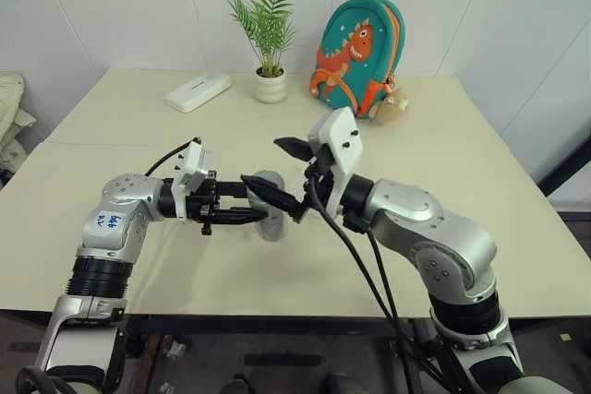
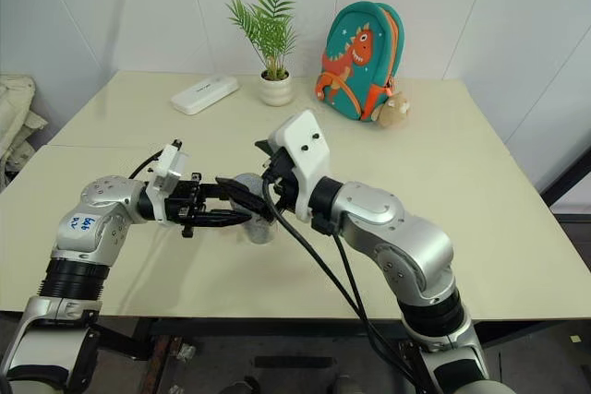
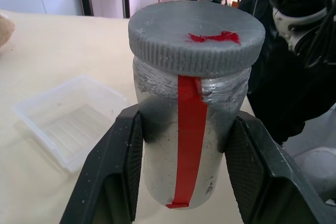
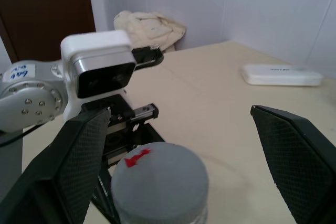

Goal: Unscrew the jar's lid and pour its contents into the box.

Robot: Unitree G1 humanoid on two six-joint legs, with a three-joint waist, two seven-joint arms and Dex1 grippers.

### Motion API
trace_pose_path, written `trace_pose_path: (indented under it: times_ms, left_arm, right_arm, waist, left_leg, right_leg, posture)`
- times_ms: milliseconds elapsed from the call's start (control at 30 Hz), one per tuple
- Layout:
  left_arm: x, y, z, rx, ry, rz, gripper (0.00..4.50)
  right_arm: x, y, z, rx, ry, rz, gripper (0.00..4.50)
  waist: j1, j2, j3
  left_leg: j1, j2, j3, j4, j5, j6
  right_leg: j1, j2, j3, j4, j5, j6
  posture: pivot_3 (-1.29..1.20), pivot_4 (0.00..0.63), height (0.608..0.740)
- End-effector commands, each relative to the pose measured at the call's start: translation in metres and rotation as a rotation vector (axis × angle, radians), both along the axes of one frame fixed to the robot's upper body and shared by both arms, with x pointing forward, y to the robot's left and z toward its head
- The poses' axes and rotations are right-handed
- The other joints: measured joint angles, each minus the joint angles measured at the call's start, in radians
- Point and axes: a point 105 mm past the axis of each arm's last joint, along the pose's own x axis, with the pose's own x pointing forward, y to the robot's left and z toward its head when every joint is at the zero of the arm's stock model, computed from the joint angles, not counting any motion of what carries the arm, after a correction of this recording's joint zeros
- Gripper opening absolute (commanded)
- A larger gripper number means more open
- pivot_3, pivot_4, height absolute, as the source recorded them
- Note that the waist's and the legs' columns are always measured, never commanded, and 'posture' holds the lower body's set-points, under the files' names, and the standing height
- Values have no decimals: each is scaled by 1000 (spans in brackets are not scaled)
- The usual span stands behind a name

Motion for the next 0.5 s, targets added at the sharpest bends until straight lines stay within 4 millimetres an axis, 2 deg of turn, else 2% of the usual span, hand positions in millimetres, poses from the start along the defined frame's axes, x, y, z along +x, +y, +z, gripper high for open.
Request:
trace_pose_path:
  times_ms: [33, 333, 500]
  left_arm:
    - [-2, 0, 13, 15, -62, -11, 1874]
    - [-3, 0, 18, 11, -78, 19, 1874]
    - [1, 0, 23, -4, -71, 46, 1874]
  right_arm:
    - [-7, 3, 9, 3, -43, 13, 4500]
    - [-8, 6, 2, -25, -29, -6, 4500]
    - [-2, 7, 2, -21, -35, -52, 4500]
  waist:
    - [1, 0, 0]
    - [-1, 0, 0]
    - [-1, 0, 0]
  left_leg:
    - [0, 0, 0, 0, 0, 0]
    - [0, 0, 0, -1, 0, 0]
    - [0, 0, 0, -1, 0, 0]
  right_leg:
    - [0, 0, 0, 0, 0, 0]
    - [-1, 0, 0, 1, 0, -1]
    - [-1, 0, 0, 1, -1, -1]
  posture:
    - [0, 150, 740]
    - [0, 150, 740]
    - [0, 150, 740]
